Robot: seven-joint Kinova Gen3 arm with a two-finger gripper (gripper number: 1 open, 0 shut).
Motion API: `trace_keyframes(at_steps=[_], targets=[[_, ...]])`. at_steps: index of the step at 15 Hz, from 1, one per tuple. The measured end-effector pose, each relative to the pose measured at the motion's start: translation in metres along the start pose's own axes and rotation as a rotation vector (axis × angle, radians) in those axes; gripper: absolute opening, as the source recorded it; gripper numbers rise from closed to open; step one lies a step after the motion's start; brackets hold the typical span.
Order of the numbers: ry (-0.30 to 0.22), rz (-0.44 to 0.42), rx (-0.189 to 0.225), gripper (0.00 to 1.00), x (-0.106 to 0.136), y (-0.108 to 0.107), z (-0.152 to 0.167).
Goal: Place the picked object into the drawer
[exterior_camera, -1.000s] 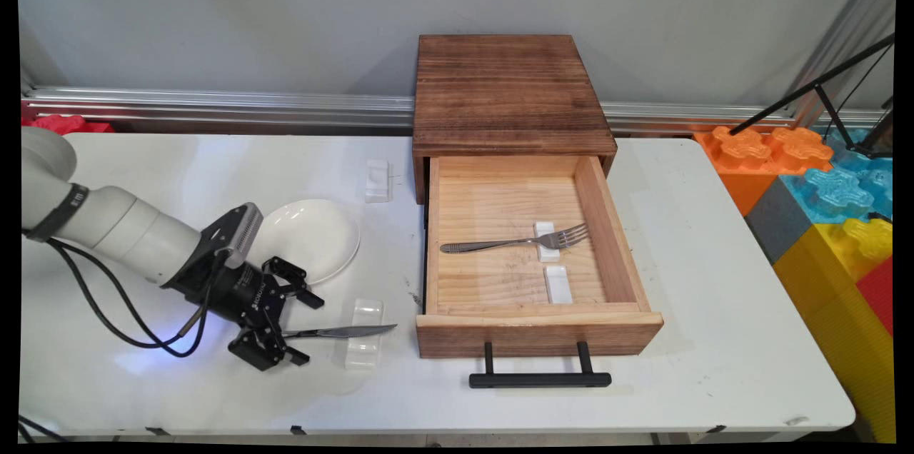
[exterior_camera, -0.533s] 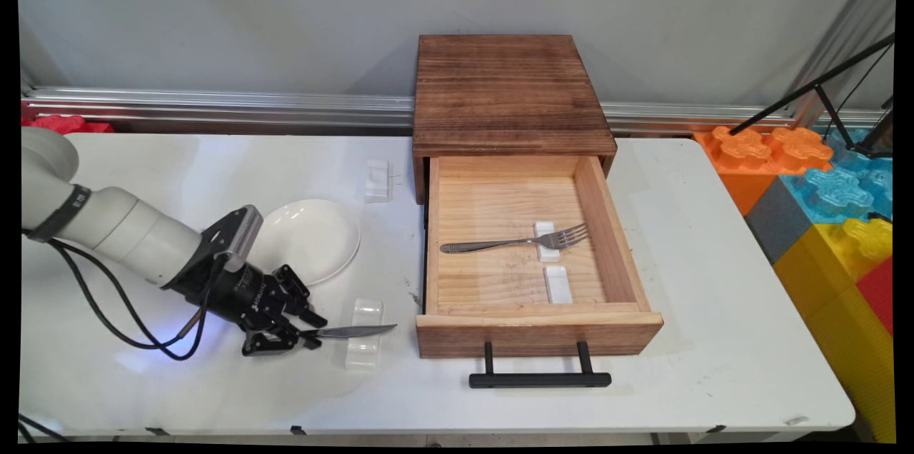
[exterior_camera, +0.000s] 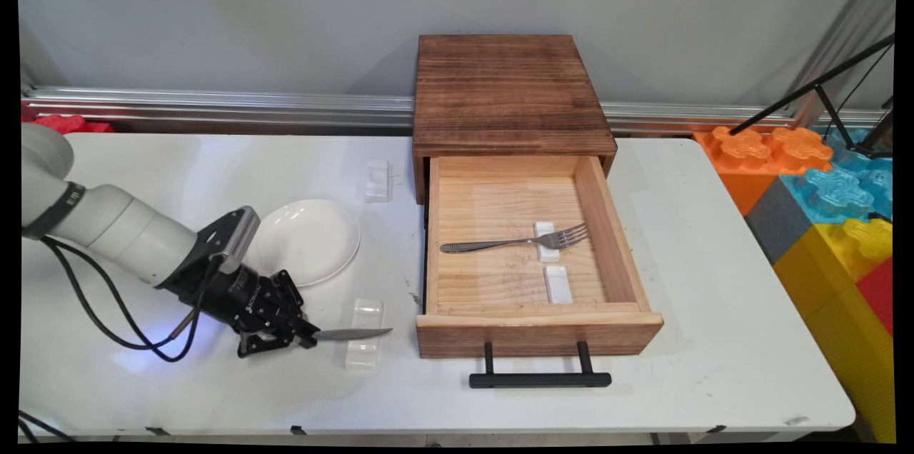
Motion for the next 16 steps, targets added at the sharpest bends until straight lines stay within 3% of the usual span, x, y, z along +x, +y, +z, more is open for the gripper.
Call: trace_keyframes(at_steps=[6,16], targets=[[0.012,0.005,-0.001,0.0,0.019,-0.004,-0.022],[-0.008,-0.008,0.023,0.0,0.065,-0.022,-0.087]])
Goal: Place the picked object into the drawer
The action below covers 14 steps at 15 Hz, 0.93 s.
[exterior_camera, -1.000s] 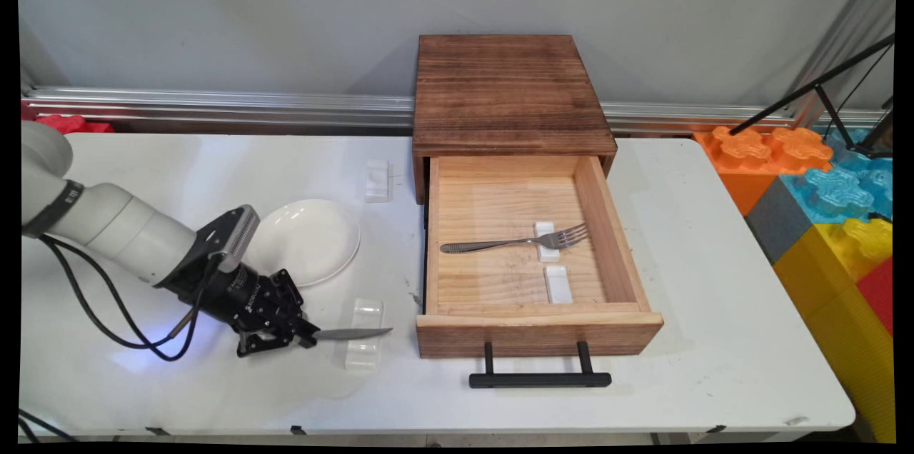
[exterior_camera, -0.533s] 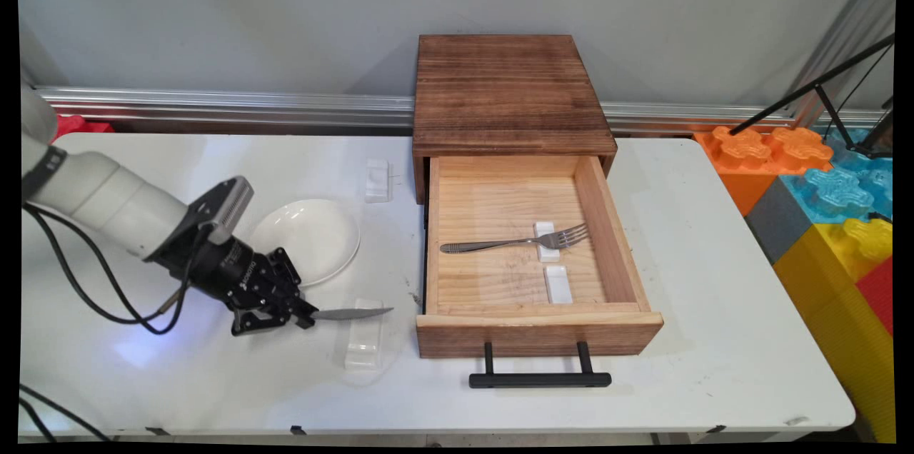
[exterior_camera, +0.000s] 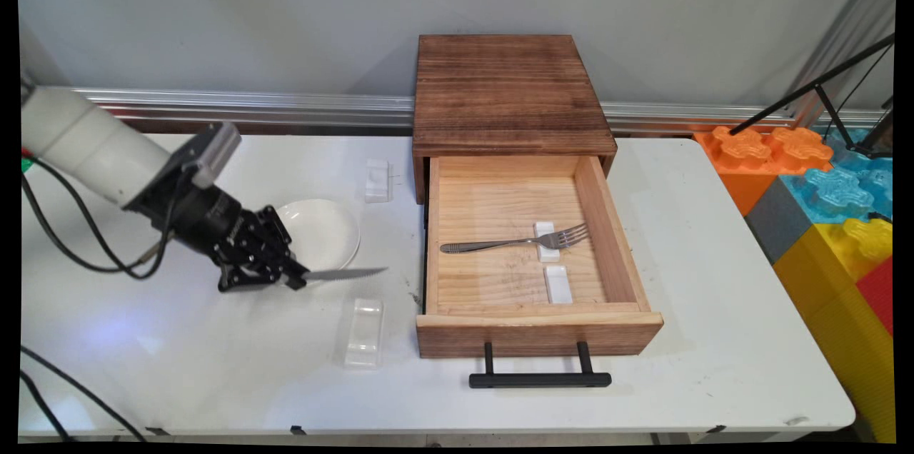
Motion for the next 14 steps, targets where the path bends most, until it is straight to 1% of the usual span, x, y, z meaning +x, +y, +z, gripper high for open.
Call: trace_keyframes(at_steps=[6,7,8,14], targets=[[-0.021,-0.044,0.03,0.0,0.041,-0.004,-0.028],[-0.022,-0.053,0.035,0.0,0.049,-0.004,-0.03],[-0.022,-0.069,0.041,0.0,0.065,-0.005,-0.032],[-0.01,-0.098,0.023,0.0,0.124,-0.007,-0.022]])
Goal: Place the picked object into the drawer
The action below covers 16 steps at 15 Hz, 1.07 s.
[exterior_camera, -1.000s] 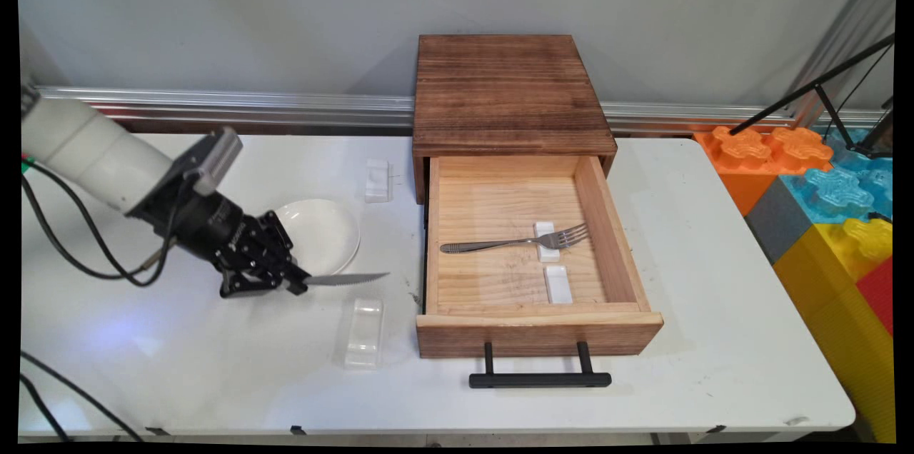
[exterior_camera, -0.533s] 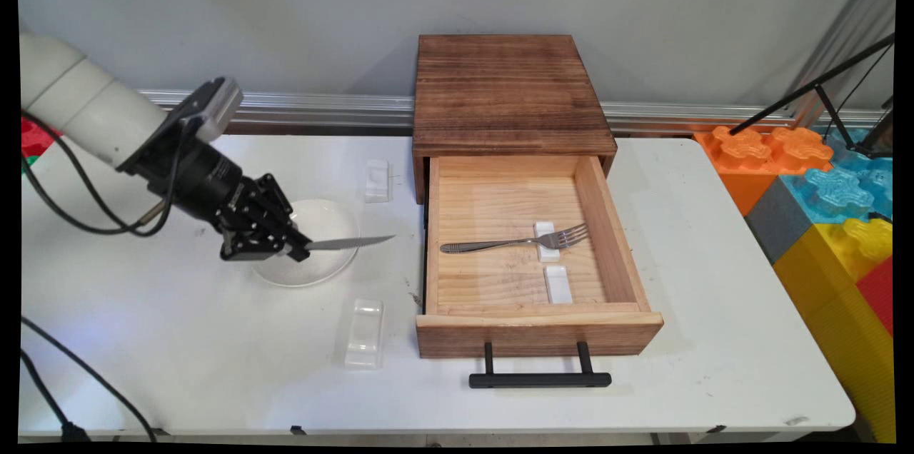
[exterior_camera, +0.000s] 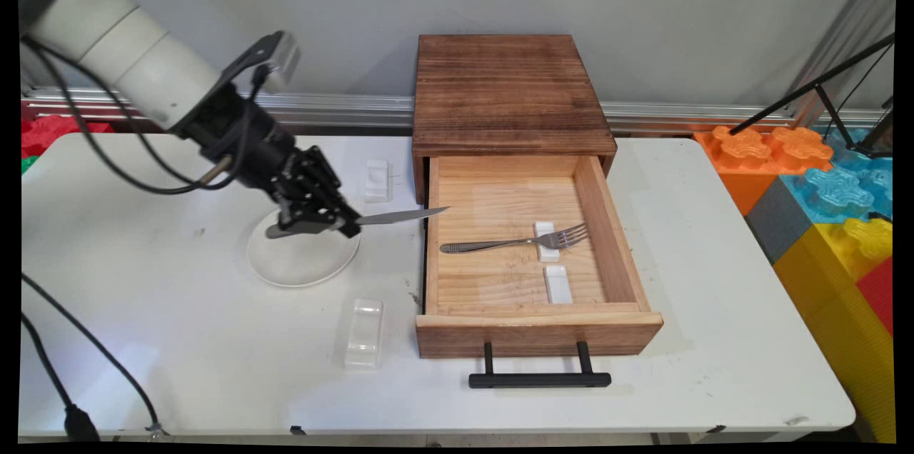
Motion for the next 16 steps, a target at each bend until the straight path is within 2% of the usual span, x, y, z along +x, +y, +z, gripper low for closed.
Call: trace_keyframes(at_steps=[5,16], targets=[[0.001,0.006,-0.016,0.0,0.043,0.004,0.019],[-0.004,0.016,-0.028,0.0,0.097,0.004,0.071]])
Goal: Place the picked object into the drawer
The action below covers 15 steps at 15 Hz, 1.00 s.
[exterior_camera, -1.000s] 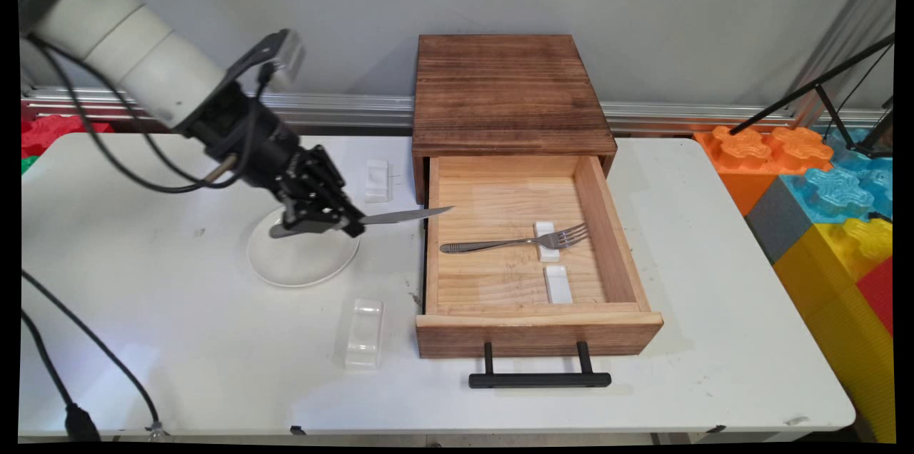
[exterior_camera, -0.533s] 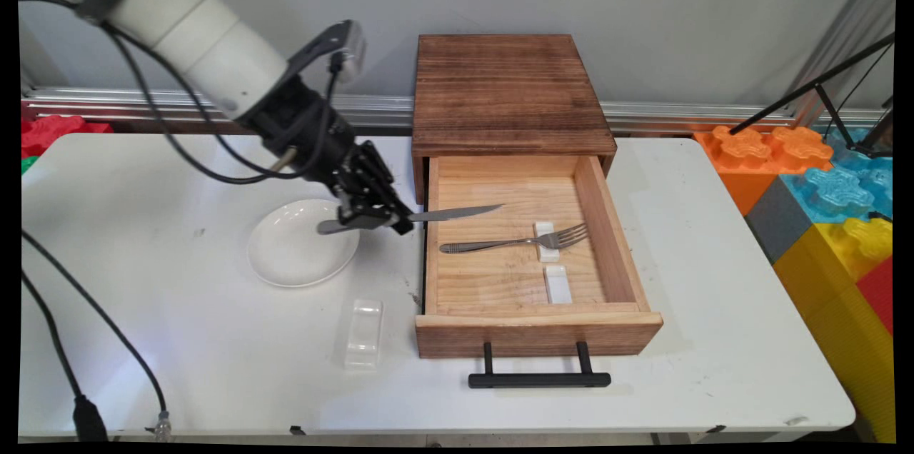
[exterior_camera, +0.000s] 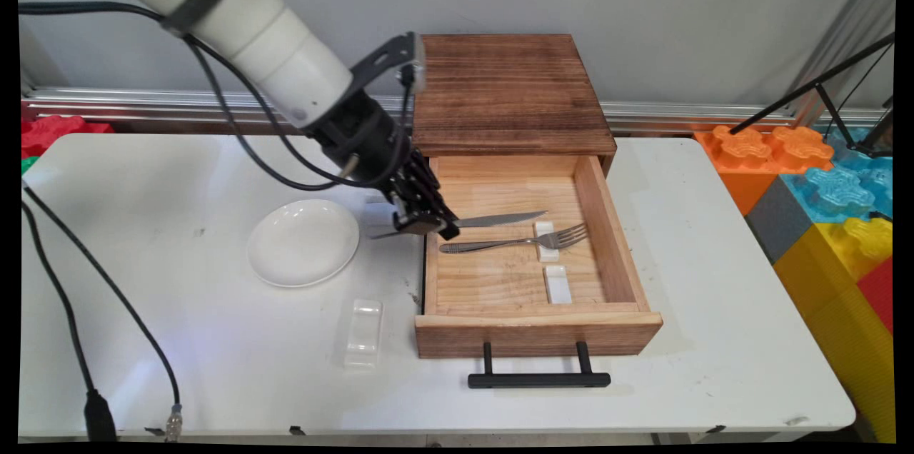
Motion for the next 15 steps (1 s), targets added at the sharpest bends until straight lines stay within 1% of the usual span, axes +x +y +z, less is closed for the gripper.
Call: trace_keyframes(at_steps=[5,8,15], targets=[[0.009,0.014,0.001,0.0,0.016,-0.005,0.03],[0.016,0.036,0.009,0.0,0.023,-0.008,0.046],[0.026,0.069,0.022,0.0,0.029,-0.012,0.082]])
